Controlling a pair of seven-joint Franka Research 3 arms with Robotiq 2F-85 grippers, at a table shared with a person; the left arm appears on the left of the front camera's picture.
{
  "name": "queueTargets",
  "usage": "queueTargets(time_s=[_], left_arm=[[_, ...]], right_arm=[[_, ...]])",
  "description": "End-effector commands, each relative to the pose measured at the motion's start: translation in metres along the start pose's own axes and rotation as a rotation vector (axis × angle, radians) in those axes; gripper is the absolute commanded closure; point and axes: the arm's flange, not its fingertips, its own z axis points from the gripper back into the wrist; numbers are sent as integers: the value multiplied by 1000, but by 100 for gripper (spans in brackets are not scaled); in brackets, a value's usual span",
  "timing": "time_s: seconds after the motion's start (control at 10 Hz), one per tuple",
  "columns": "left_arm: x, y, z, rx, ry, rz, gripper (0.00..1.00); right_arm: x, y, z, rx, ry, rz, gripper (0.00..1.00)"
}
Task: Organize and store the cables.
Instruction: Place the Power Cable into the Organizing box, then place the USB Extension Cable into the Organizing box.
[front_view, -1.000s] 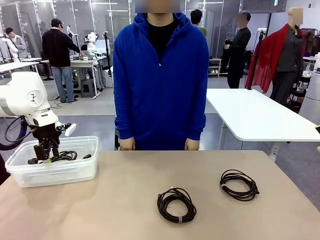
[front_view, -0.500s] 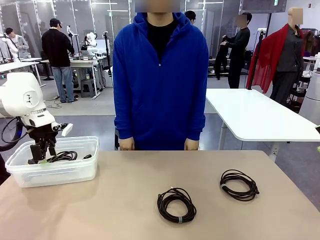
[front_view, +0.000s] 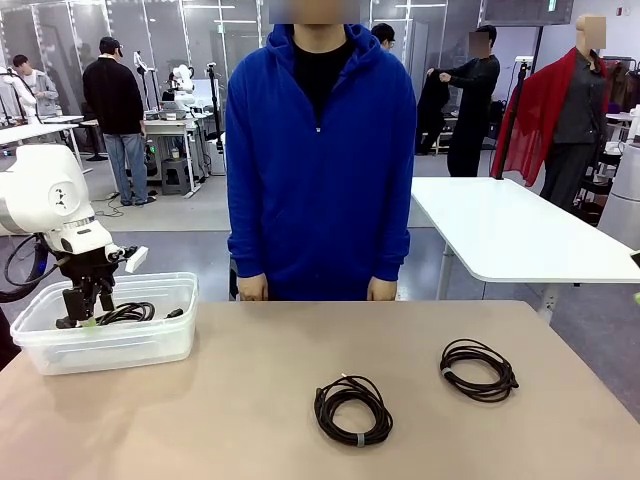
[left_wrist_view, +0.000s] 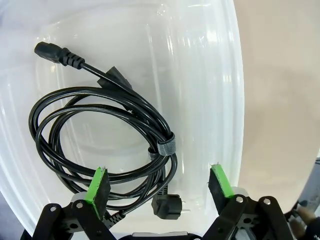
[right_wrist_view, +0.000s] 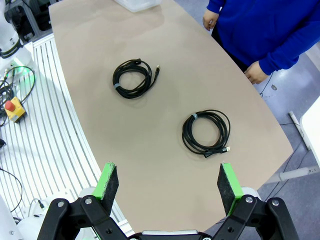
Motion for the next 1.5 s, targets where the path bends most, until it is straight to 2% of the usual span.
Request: queueTargets(time_s=[0.0,1.2,1.3,1.4], left_arm=[[0,1,1,-9,2,0,0],[0,1,1,-9,2,0,0],[0,0,0,0,0,0,0],[9,-11,27,78,1,-21,0]], right_arm=[[0,1,0,-1,0,3,0],[0,1,0,-1,0,3,0],[0,1,0,-1,0,3,0],[0,1,0,-1,0,3,0]])
